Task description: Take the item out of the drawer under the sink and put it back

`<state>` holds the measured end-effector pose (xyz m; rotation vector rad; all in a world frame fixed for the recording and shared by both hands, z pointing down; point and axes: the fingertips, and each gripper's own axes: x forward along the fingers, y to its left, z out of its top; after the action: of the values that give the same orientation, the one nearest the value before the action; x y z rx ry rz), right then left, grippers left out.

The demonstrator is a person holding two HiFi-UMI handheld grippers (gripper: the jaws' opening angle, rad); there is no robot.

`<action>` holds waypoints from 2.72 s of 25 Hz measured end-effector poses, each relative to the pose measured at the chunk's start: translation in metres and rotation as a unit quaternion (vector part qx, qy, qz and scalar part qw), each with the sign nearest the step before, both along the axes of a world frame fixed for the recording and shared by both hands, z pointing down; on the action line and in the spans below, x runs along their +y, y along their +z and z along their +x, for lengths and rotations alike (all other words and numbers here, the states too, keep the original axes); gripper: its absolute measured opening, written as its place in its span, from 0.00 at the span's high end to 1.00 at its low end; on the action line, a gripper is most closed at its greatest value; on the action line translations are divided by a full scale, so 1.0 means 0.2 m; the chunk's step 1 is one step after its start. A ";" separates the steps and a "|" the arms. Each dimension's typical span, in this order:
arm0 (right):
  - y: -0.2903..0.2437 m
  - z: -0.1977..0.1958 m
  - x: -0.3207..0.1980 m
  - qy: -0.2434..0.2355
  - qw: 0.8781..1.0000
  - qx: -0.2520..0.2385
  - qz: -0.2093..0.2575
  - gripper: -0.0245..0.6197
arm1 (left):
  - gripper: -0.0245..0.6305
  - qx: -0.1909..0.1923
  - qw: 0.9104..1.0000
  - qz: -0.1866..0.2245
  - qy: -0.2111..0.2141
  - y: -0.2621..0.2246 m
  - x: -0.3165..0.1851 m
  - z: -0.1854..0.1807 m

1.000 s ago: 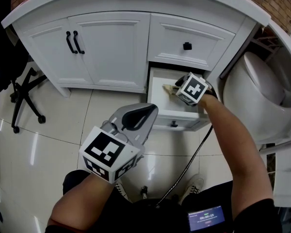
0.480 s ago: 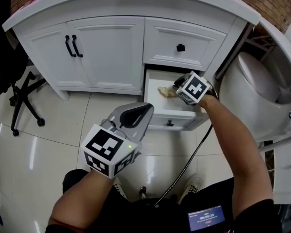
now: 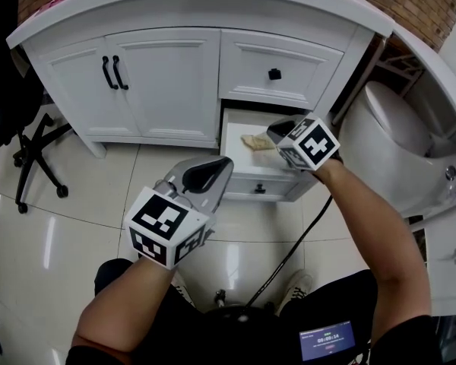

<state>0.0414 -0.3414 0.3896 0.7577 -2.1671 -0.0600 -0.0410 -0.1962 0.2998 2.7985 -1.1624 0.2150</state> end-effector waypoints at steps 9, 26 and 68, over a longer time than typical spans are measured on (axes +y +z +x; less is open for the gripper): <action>-0.53 0.06 0.56 0.028 0.977 -0.212 0.015 0.95 | 0.96 0.029 1.000 -0.010 0.004 -0.02 0.03 -0.02; -0.55 0.32 0.78 0.085 0.952 -0.293 0.032 0.95 | 0.96 0.013 1.000 0.007 0.014 -0.04 0.03 0.05; -0.66 0.41 1.31 0.081 0.950 -0.295 0.064 0.95 | 0.96 0.009 0.999 0.046 -0.011 -0.24 0.54 0.08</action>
<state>0.1235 -0.0794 0.2570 1.1361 -2.6705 0.1295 -0.0256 -0.0875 0.2520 2.8577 -1.2290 0.1373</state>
